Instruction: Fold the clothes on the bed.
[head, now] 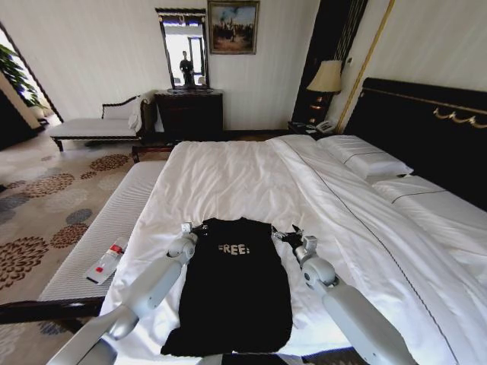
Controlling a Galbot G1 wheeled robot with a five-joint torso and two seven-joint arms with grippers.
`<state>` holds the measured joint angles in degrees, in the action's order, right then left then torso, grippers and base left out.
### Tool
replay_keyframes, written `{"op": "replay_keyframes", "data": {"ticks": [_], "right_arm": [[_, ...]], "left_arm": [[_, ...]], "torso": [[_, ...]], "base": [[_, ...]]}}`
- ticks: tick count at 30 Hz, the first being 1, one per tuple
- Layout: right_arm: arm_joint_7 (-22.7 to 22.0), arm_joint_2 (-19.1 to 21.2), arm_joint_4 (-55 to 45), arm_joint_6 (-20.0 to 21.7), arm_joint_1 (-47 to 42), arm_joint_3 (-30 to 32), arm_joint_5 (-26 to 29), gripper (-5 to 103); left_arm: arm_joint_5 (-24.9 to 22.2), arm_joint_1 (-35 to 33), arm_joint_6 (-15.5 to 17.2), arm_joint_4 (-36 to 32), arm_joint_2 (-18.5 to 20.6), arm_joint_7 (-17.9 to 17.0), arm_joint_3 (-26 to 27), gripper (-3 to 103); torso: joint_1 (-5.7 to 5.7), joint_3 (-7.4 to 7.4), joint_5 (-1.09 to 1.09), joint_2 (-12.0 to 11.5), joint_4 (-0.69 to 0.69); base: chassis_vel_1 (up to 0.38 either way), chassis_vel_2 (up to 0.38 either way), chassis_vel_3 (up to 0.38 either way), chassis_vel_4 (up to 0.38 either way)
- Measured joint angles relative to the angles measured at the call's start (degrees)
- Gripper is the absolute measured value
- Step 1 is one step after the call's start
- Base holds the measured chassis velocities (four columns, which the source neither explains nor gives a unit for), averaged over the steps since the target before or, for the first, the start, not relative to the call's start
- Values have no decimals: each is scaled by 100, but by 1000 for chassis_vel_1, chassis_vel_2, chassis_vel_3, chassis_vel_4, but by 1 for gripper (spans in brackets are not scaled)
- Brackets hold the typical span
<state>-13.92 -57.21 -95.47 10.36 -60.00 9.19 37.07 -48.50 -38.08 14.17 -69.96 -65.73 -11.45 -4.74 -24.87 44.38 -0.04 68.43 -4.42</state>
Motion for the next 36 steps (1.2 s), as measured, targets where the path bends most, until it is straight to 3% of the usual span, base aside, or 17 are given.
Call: {"op": "replay_keyframes", "data": {"ticks": [4,8,15,20,31,36], "right_arm": [[28,-23,152,48,103,-11,238,100],[142,-97,491,152,394,-88,863,100],[763,-223,1305,323,1053,-336,1661,100],[1045,-379,1819,365,1483,-412,1922,100],[1275,-637,2428,385,1722,-489,1947,101],[1301,-691,2560,433,1754,-532,1913,83]], "left_arm": [[0,0,1,21,-34,4,-9,4],[-9,-1,2,-40,-34,-14,-32,2],[-121,16,31,-160,81,-34,-58,2],[-172,22,39,-193,108,-16,-70,2],[-208,-16,45,-260,118,-64,-76,2],[-218,-14,49,-267,113,-104,-88,2]], "torso": [[0,0,0,0,0],[0,0,0,0,0],[0,1,1,0,0],[-1,0,0,0,2],[0,0,0,0,1],[0,0,0,0,0]], "base": [[0,0,0,0],[0,0,0,0],[0,0,0,0],[0,0,0,0],[0,0,0,0],[0,0,0,0]]}}
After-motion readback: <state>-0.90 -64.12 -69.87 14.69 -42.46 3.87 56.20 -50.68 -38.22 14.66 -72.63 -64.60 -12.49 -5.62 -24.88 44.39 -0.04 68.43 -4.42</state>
